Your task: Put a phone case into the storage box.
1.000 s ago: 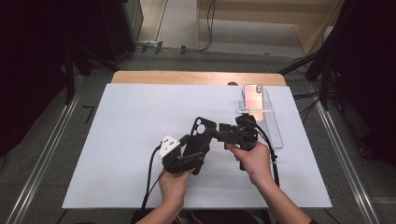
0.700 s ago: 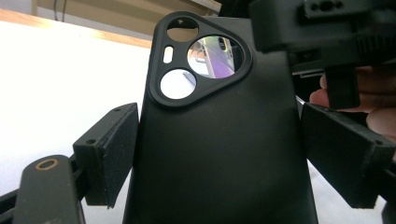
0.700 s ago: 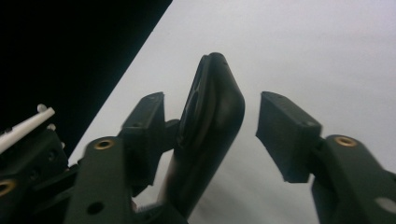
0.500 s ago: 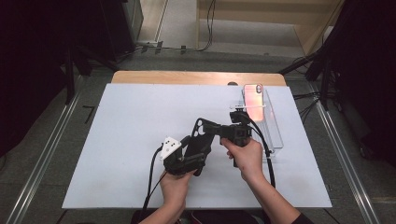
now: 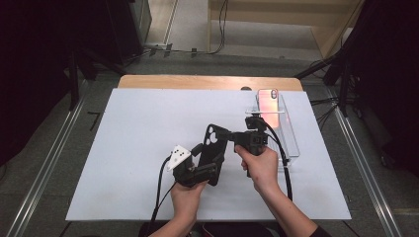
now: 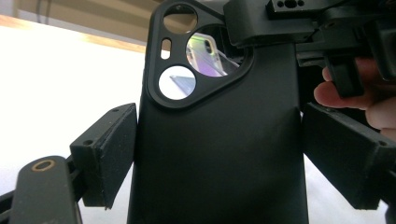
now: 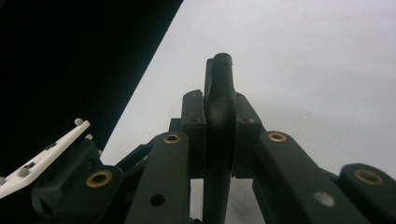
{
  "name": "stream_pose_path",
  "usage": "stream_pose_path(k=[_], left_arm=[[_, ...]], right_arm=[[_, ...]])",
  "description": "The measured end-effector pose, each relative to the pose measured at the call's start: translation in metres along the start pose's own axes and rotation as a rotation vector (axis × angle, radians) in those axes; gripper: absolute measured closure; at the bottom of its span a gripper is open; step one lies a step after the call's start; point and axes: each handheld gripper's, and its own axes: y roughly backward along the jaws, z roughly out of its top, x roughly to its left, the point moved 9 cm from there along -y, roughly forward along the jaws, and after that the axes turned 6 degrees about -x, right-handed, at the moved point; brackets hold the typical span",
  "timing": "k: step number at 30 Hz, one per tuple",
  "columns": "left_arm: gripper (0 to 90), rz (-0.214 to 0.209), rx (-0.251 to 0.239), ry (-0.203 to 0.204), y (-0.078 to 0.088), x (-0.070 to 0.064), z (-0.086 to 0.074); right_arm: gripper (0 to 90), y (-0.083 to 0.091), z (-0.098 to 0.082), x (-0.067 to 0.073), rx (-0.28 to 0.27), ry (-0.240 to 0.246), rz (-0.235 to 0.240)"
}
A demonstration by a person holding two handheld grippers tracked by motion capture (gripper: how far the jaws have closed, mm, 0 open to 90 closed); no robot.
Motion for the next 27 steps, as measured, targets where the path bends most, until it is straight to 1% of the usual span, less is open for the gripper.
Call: stream_pose_path(k=[2, 3, 5, 7, 9, 11, 12, 13, 15, 17, 19, 21, 22, 25, 27], left_arm=[[12.5, -0.004, 0.015, 0.009, 0.0, 0.0, 0.0], [12.4, -0.008, 0.025, 0.007, 0.001, 0.0, -0.001], [10.7, 0.004, 0.053, 0.011, 0.001, 0.002, -0.001], [10.7, -0.002, 0.07, 0.012, 0.002, 0.003, -0.001], [10.7, 0.014, 0.086, 0.015, 0.004, 0.005, 0.0], [10.8, 0.009, 0.104, 0.014, 0.006, 0.006, 0.001], [10.7, 0.015, 0.114, 0.012, 0.007, 0.006, 0.002], [10.8, 0.015, 0.116, 0.004, 0.008, 0.006, 0.003], [13.3, 0.002, 0.129, 0.002, 0.009, 0.005, 0.006], [13.3, -0.019, 0.16, 0.006, 0.009, 0.004, 0.008], [13.3, -0.034, 0.19, 0.026, 0.01, 0.002, 0.009], [13.4, -0.052, 0.2, 0.013, 0.012, -0.002, 0.013], [13.6, -0.065, 0.214, 0.008, 0.013, -0.004, 0.014], [13.6, -0.093, 0.253, 0.016, 0.014, -0.007, 0.019], [13.7, -0.109, 0.284, 0.01, 0.015, -0.006, 0.02]], right_arm=[[77.6, 0.001, 0.0, 0.002, 0.0, 0.009, 0.0], [77.7, 0.002, 0.001, 0.002, -0.002, 0.014, -0.003], [77.8, 0.004, 0.002, 0.001, -0.009, 0.034, -0.02], [77.8, 0.006, 0.004, 0.0, -0.016, 0.024, -0.019], [77.8, 0.009, 0.006, -0.002, -0.017, 0.024, -0.023], [77.8, 0.011, 0.007, -0.003, -0.021, 0.032, -0.03], [77.8, 0.012, 0.008, -0.004, -0.025, 0.039, -0.033], [77.8, 0.013, 0.009, -0.004, -0.026, 0.041, -0.034], [77.8, 0.015, 0.01, -0.003, -0.028, 0.05, -0.038], [77.8, 0.017, 0.01, -0.003, -0.028, 0.067, -0.039], [77.8, 0.019, 0.009, -0.003, -0.021, 0.08, -0.041], [77.8, 0.021, 0.008, -0.002, -0.008, 0.12, -0.027], [77.8, 0.022, 0.007, -0.002, -0.005, 0.131, -0.018], [77.8, 0.025, 0.006, -0.001, 0.003, 0.166, 0.003], [77.8, 0.028, 0.004, -0.001, 0.006, 0.203, 0.015]])
